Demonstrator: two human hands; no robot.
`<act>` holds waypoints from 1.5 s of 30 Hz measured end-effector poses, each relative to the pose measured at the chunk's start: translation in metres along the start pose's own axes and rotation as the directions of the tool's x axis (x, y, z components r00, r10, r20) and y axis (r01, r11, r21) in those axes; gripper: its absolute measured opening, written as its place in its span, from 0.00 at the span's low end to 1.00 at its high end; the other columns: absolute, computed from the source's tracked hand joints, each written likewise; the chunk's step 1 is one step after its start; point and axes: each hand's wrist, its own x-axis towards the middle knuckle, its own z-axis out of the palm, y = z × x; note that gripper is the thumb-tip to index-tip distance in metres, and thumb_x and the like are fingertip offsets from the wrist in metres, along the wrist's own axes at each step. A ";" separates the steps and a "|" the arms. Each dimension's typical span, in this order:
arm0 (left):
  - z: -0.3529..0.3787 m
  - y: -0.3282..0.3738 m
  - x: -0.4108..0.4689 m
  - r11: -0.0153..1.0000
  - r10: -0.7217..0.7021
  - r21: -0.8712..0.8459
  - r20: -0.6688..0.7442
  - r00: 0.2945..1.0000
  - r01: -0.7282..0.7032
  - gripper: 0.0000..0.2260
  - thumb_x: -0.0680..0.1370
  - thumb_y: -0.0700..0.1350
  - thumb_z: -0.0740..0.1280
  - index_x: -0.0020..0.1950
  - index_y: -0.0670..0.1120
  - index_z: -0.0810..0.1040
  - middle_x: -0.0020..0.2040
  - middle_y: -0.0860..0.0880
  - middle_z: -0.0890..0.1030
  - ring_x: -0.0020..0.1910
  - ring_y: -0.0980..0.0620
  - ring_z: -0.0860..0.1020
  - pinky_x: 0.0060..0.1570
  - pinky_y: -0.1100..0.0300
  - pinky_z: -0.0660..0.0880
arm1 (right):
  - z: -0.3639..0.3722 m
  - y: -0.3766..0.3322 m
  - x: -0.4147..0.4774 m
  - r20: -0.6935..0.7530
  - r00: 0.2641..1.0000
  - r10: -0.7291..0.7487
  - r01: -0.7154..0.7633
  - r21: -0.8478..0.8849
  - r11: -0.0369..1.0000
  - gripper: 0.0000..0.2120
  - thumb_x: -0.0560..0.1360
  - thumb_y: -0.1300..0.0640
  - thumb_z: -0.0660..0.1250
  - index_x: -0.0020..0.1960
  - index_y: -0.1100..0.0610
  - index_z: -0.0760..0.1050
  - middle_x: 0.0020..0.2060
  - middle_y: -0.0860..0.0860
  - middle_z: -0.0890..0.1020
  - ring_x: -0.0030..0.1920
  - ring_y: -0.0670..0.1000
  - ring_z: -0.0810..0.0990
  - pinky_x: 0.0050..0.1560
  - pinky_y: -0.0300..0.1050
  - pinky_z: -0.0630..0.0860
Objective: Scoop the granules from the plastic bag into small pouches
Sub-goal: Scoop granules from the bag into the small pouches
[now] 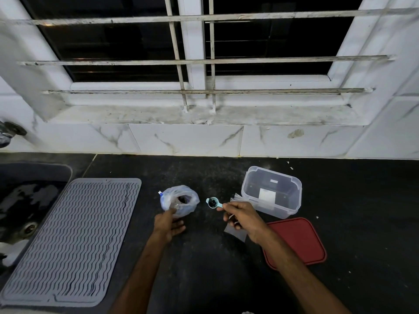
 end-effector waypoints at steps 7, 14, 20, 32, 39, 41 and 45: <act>-0.001 -0.009 -0.013 0.962 0.220 0.201 -0.175 0.959 -0.184 0.35 0.72 0.59 0.73 0.66 0.39 0.62 0.47 0.41 0.76 0.41 0.44 0.78 0.34 0.52 0.78 | -0.033 -0.002 -0.009 -0.052 0.996 -0.068 0.068 0.003 0.998 0.11 0.80 0.54 0.64 0.49 0.56 0.84 0.32 0.53 0.80 0.26 0.46 0.72 0.24 0.36 0.62; 0.053 -0.025 -0.072 0.441 0.729 0.588 0.206 0.653 -0.678 0.09 0.78 0.54 0.66 0.55 0.54 0.71 0.46 0.55 0.80 0.46 0.55 0.81 0.45 0.55 0.76 | -0.068 0.004 -0.023 -0.170 0.981 -0.093 0.093 -0.006 0.996 0.10 0.80 0.58 0.64 0.48 0.60 0.83 0.31 0.54 0.80 0.25 0.46 0.70 0.24 0.37 0.60; 0.098 -0.039 -0.058 0.050 0.500 0.643 0.647 0.576 -0.765 0.17 0.78 0.56 0.64 0.66 0.62 0.69 0.57 0.56 0.76 0.51 0.55 0.78 0.50 0.53 0.79 | -0.075 0.013 -0.031 -0.185 0.978 -0.093 0.072 -0.118 0.990 0.11 0.80 0.58 0.64 0.48 0.62 0.82 0.30 0.54 0.80 0.25 0.47 0.70 0.24 0.36 0.61; 0.101 -0.053 -0.043 0.119 0.586 0.573 0.619 0.523 -0.811 0.03 0.76 0.46 0.70 0.47 0.54 0.81 0.48 0.58 0.78 0.45 0.59 0.78 0.45 0.57 0.77 | -0.072 0.026 -0.023 -0.138 0.961 -0.238 0.145 -0.484 0.863 0.08 0.79 0.56 0.67 0.47 0.56 0.84 0.27 0.45 0.81 0.26 0.40 0.75 0.34 0.36 0.71; 0.103 -0.057 -0.042 0.293 0.660 0.478 0.525 0.537 -0.828 0.06 0.75 0.41 0.70 0.43 0.53 0.81 0.43 0.60 0.80 0.43 0.60 0.79 0.45 0.56 0.78 | -0.074 0.017 -0.032 0.166 0.857 -0.488 0.258 -0.958 0.126 0.14 0.80 0.50 0.59 0.63 0.43 0.77 0.53 0.44 0.83 0.51 0.47 0.81 0.41 0.36 0.66; 0.104 -0.059 -0.041 0.332 0.666 0.448 0.512 0.542 -0.830 0.06 0.74 0.41 0.71 0.44 0.53 0.82 0.43 0.58 0.81 0.43 0.60 0.80 0.45 0.55 0.79 | -0.075 0.018 -0.034 0.172 0.837 -0.520 0.261 -0.960 0.102 0.15 0.81 0.51 0.59 0.66 0.43 0.75 0.55 0.45 0.82 0.52 0.47 0.81 0.42 0.36 0.67; 0.103 -0.066 -0.039 0.428 0.657 0.409 0.472 0.588 -0.806 0.09 0.73 0.38 0.73 0.43 0.53 0.83 0.42 0.60 0.82 0.43 0.59 0.81 0.46 0.55 0.80 | -0.076 0.023 -0.034 0.163 0.826 -0.539 0.246 -0.965 0.085 0.15 0.81 0.52 0.60 0.67 0.44 0.75 0.56 0.45 0.83 0.53 0.47 0.82 0.46 0.40 0.74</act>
